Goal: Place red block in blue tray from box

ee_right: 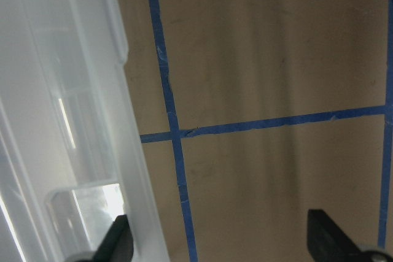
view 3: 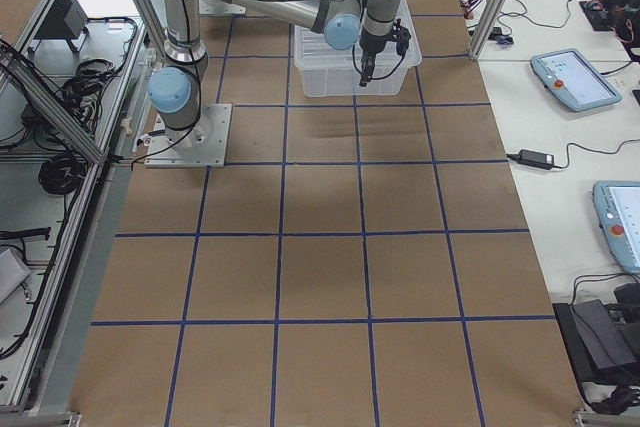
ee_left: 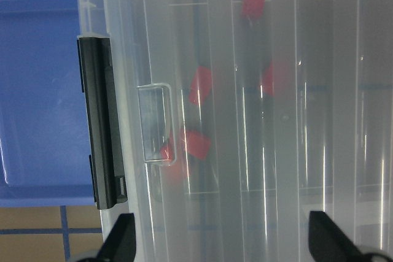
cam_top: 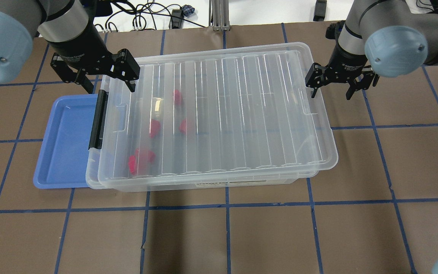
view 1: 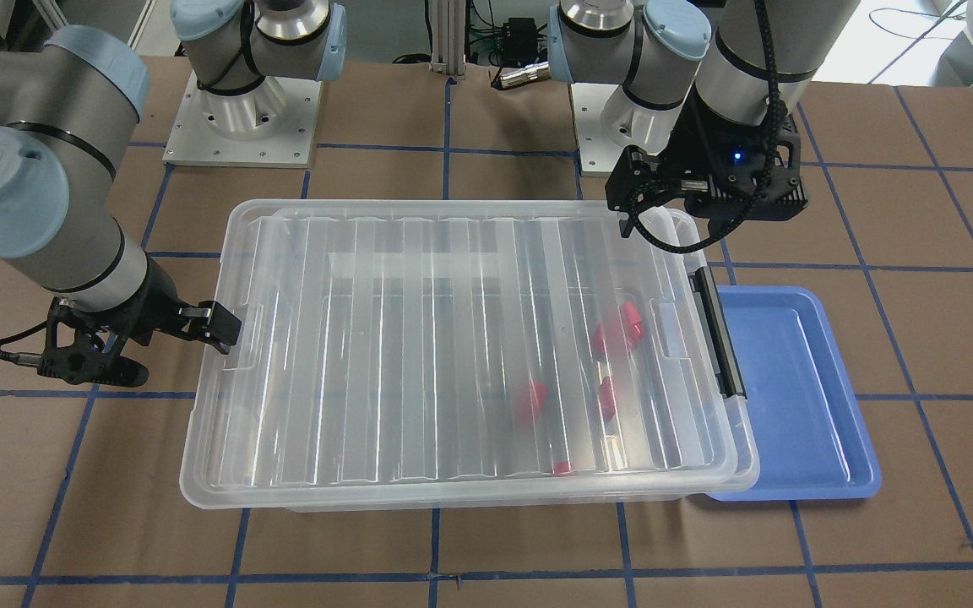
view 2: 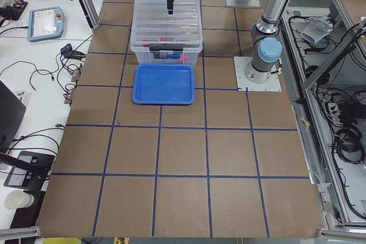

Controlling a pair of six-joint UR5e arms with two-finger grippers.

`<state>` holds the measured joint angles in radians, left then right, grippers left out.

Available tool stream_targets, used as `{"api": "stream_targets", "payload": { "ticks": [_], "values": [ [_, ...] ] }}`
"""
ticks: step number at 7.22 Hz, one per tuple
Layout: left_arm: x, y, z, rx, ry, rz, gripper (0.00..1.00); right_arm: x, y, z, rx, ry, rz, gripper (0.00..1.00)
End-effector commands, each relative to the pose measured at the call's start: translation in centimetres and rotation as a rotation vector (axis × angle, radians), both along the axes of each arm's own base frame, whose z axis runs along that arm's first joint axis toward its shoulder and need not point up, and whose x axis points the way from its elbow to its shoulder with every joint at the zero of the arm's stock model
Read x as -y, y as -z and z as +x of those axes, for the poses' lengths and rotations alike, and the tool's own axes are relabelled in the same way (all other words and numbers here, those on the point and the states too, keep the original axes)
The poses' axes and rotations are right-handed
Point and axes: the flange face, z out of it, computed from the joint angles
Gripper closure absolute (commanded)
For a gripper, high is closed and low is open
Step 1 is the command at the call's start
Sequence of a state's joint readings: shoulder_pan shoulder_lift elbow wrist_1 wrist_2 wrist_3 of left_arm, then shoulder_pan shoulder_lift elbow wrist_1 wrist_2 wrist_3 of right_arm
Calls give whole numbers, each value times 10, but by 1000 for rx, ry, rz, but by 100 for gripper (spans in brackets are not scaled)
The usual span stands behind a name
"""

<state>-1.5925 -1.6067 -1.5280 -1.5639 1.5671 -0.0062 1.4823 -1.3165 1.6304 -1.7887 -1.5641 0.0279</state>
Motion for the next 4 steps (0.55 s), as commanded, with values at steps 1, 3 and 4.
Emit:
{"api": "stream_targets", "payload": {
  "ticks": [1,3,4],
  "values": [
    [3,-3,-2,-12,14,-40,0,4,-1,-11,-5,10,-7,0],
    [-1,-8,-1,-8,17,-52,0,7,-3,-42,-1,-11,-10,0],
    [-3,-5,-2,-11,14,-46,0,7,-5,-56,1,-12,-14,0]
  ]
}}
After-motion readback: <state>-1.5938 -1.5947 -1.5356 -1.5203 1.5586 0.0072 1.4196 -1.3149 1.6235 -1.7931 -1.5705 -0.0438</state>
